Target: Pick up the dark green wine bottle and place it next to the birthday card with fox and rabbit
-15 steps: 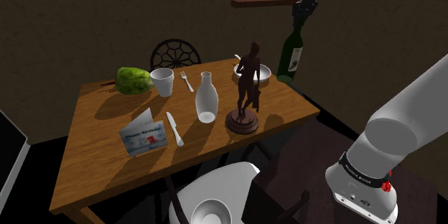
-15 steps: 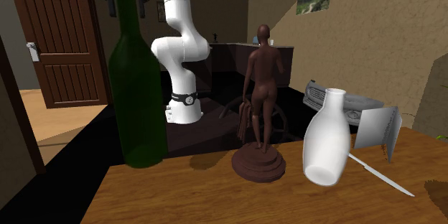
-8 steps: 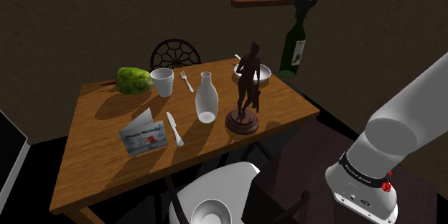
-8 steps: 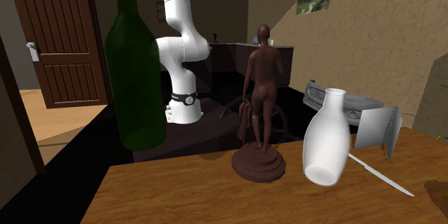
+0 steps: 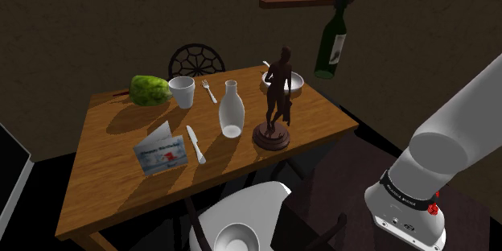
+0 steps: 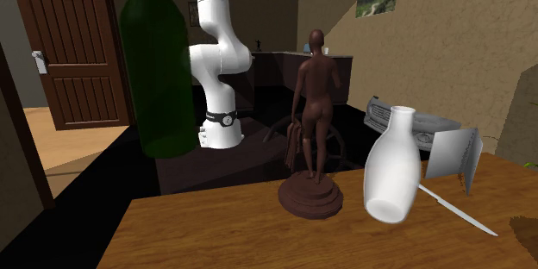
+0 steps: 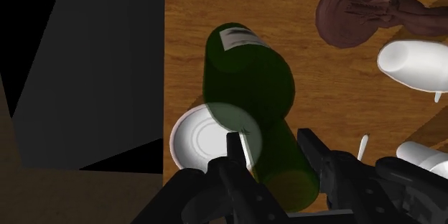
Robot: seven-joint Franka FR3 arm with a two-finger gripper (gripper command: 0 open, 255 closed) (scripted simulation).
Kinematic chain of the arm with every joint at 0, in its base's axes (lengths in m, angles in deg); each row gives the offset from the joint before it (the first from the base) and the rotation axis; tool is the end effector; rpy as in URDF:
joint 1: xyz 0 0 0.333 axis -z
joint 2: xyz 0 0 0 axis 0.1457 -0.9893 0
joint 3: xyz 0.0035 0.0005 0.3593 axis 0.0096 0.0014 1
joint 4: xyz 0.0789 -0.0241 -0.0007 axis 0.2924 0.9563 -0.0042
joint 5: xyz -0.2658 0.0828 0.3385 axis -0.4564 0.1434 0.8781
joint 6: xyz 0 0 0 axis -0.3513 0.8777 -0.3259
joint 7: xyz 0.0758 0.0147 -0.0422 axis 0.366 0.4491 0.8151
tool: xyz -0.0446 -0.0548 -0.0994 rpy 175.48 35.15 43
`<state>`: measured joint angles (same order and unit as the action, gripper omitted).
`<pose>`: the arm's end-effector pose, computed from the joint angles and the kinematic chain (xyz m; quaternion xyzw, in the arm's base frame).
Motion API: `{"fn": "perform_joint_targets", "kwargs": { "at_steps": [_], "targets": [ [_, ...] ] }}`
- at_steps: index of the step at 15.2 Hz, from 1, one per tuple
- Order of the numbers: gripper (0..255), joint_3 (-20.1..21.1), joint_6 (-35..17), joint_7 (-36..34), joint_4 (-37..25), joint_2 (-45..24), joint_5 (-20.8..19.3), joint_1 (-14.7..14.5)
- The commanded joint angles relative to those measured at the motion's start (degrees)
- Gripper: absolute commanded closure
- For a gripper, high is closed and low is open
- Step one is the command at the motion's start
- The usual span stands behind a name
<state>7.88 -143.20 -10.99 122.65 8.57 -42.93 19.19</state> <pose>0.4825 -0.2767 0.6990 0.9939 -0.0994 0.0475 0.0016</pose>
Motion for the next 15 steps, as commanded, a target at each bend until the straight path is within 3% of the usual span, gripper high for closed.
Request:
{"fn": "perform_joint_targets", "kwargs": {
  "at_steps": [1,15],
  "targets": [
    [255,-0.1,1.3,0.1,-1.8,-0.5,0.2,0.0],
    [255,13.2,0.6,-20.5,8.0,8.6,-0.7,-7.2]
  ]
}}
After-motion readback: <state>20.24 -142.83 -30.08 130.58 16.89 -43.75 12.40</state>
